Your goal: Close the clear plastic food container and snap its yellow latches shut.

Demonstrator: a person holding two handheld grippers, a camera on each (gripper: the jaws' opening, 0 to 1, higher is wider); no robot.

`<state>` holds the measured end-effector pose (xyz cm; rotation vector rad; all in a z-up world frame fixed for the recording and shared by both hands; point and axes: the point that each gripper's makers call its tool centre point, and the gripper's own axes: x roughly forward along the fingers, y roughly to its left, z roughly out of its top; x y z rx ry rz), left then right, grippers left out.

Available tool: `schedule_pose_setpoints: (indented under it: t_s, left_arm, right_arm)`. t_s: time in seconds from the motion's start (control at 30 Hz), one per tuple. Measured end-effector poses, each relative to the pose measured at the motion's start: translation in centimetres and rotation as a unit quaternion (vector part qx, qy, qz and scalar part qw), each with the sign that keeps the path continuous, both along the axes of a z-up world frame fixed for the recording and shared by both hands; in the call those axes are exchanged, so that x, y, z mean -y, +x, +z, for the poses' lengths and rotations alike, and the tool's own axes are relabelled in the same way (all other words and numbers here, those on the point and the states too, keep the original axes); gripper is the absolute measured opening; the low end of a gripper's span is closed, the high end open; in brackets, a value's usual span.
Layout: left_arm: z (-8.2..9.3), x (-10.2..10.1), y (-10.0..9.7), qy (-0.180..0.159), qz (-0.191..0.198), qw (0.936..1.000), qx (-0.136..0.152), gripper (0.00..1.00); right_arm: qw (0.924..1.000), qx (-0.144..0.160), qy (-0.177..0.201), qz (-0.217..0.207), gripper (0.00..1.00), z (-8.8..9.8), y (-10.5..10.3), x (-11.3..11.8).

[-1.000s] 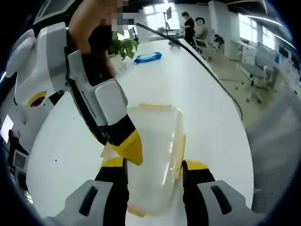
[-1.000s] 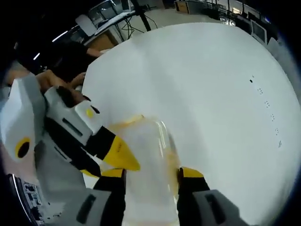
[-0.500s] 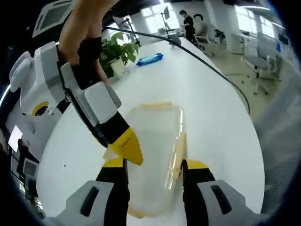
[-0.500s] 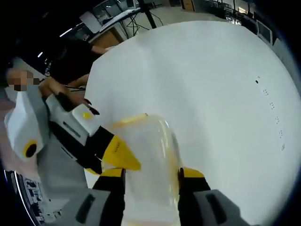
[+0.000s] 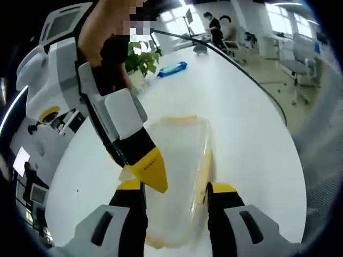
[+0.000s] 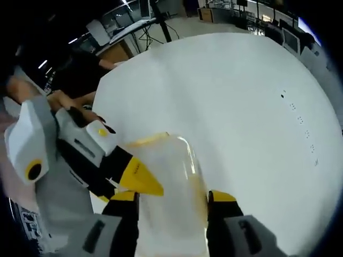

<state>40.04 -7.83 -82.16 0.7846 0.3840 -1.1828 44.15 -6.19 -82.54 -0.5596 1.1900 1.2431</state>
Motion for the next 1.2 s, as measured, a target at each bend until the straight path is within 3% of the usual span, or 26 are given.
schedule_pose_setpoints:
  t_s: [0.17,0.33,0.5,0.6,0.67,0.7,0.87,0.93,1.1,1.2]
  left_arm:
    - [0.0,0.0,-0.1,0.001,-0.008,1.0000,-0.002,0.41]
    - [0.1,0.0,-0.1,0.004,-0.013,0.9999,0.001,0.41]
    - [0.1,0.0,-0.2,0.006,-0.020,0.9998,0.002,0.42]
    - [0.1,-0.1,-0.4,0.025,-0.037,0.9989,0.013,0.43]
    - [0.1,-0.2,-0.4,0.029,-0.043,0.9986,0.013,0.44]
    - [0.1,-0.2,-0.6,0.034,-0.049,0.9982,0.010,0.45]
    - [0.6,-0.3,-1.8,0.020,-0.067,0.9975,-0.014,0.44]
    - [1.2,-0.1,-2.6,0.004,-0.076,0.9971,-0.006,0.47]
    - [2.1,-0.7,-2.7,-0.035,-0.032,0.9986,-0.024,0.57]
    - [2.5,-1.7,-1.6,-0.037,-0.008,0.9992,-0.013,0.57]
  right_arm:
    - [0.9996,0.024,-0.006,-0.010,0.50,0.3,0.0,-0.1]
    - [0.9950,0.065,0.043,-0.063,0.53,0.5,0.2,-0.5]
    - [0.9905,0.099,0.042,-0.086,0.54,0.8,0.0,-0.2]
    - [0.9818,0.119,0.044,-0.141,0.62,0.8,0.6,0.4]
    - [0.9794,0.117,0.057,-0.154,0.66,0.8,0.4,0.6]
    - [0.9747,0.117,0.060,-0.181,0.67,0.8,0.3,1.1]
    - [0.9532,0.128,0.086,-0.260,0.66,1.8,0.5,3.5]
    - [0.9476,0.129,0.089,-0.278,0.66,2.1,0.2,4.7]
    - [0.9401,0.119,0.091,-0.306,0.65,2.0,-1.3,6.5]
    - [0.9382,0.114,0.087,-0.315,0.65,1.6,-2.1,7.2]
